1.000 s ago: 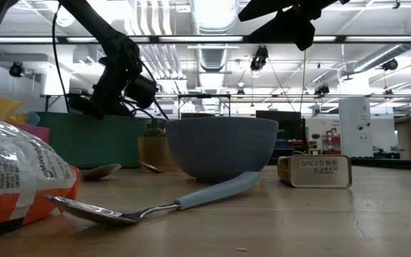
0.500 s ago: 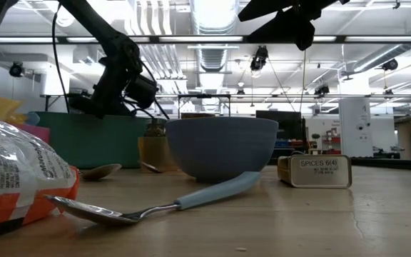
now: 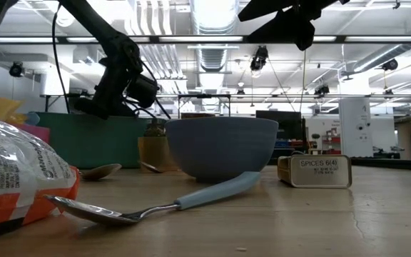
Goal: Pick & Place Food Item
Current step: Put the black spoon into the green bin, then put the yellow spoon into the green bin
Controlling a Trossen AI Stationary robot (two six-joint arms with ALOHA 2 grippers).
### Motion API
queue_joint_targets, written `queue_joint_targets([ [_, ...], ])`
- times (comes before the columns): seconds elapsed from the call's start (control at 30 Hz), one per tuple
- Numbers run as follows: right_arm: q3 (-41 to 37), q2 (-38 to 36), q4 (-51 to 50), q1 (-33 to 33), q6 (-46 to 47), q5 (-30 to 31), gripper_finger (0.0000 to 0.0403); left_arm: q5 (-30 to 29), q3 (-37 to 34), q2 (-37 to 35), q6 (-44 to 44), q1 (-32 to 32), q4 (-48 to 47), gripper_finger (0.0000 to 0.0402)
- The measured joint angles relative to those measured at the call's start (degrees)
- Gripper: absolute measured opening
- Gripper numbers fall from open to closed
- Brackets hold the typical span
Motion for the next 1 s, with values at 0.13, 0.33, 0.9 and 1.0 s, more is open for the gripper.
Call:
queue_joint_targets([
  [0.13,0.00,0.00,0.02,0.00,0.00,0.00,0.0265,-0.11,0.00,0.00,0.00,0.00,0.00,0.0037],
  [0.33,0.00,0.00,0.02,0.01,0.02,0.00,0.0265,-0.11,0.00,-0.02,-0.02,0.00,0.00,0.0038],
  [0.9,0.00,0.00,-0.01,0.00,0.02,0.00,0.0265,-0.39,0.24,-0.20,-1.55,0.04,-0.02,0.0152],
  [1.0,-0.01,0.00,0.00,0.00,0.02,0.00,0.0265,-0.39,0.24,-0.28,-1.56,0.04,-0.05,0.0179],
])
